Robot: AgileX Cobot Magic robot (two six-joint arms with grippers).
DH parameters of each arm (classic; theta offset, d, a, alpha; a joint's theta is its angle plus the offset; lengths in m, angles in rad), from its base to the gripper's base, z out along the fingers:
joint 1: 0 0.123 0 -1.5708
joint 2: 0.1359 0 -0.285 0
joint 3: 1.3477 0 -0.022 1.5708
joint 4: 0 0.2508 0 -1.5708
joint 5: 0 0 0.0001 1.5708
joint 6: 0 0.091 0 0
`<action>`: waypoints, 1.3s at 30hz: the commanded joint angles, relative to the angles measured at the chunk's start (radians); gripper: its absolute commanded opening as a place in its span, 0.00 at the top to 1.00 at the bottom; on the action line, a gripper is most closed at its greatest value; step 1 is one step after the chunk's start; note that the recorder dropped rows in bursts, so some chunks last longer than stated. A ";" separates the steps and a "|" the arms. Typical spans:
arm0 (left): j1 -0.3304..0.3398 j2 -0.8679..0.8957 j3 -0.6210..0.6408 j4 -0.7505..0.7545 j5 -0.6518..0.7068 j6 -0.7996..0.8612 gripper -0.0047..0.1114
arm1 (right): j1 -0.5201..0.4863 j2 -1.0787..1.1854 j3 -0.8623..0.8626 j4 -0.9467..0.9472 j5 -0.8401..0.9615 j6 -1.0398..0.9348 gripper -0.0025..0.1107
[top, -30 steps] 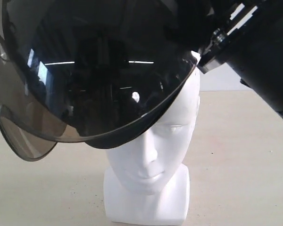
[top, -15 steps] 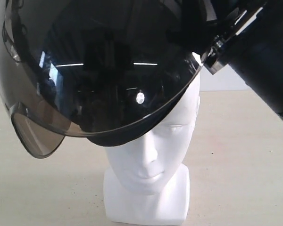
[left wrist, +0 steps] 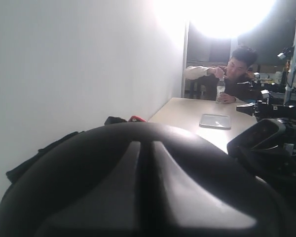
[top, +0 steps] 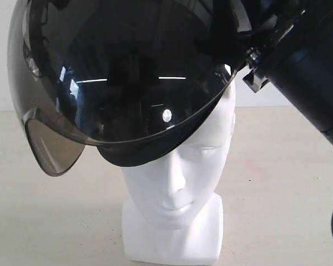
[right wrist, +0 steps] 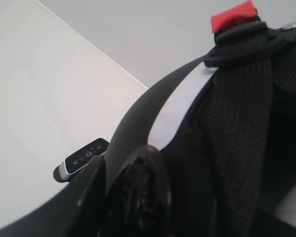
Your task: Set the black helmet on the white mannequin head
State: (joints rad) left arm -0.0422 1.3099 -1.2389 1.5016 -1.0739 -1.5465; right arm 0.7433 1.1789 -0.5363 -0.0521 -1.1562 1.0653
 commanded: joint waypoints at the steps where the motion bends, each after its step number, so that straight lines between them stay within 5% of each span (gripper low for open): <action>1: -0.040 0.042 0.018 0.136 -0.024 0.014 0.92 | -0.015 -0.021 0.000 0.042 -0.009 -0.134 0.98; 32: -0.040 0.167 0.018 0.033 -0.030 0.134 0.92 | -0.015 -0.021 0.000 0.043 0.194 -0.216 0.98; 39: -0.099 0.167 0.018 0.041 -0.015 0.171 0.92 | -0.015 -0.021 0.000 0.040 0.271 -0.209 0.98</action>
State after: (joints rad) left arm -0.0941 1.4363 -1.2488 1.3376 -1.1129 -1.3955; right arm 0.7433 1.1563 -0.5399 0.0344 -1.0304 1.0125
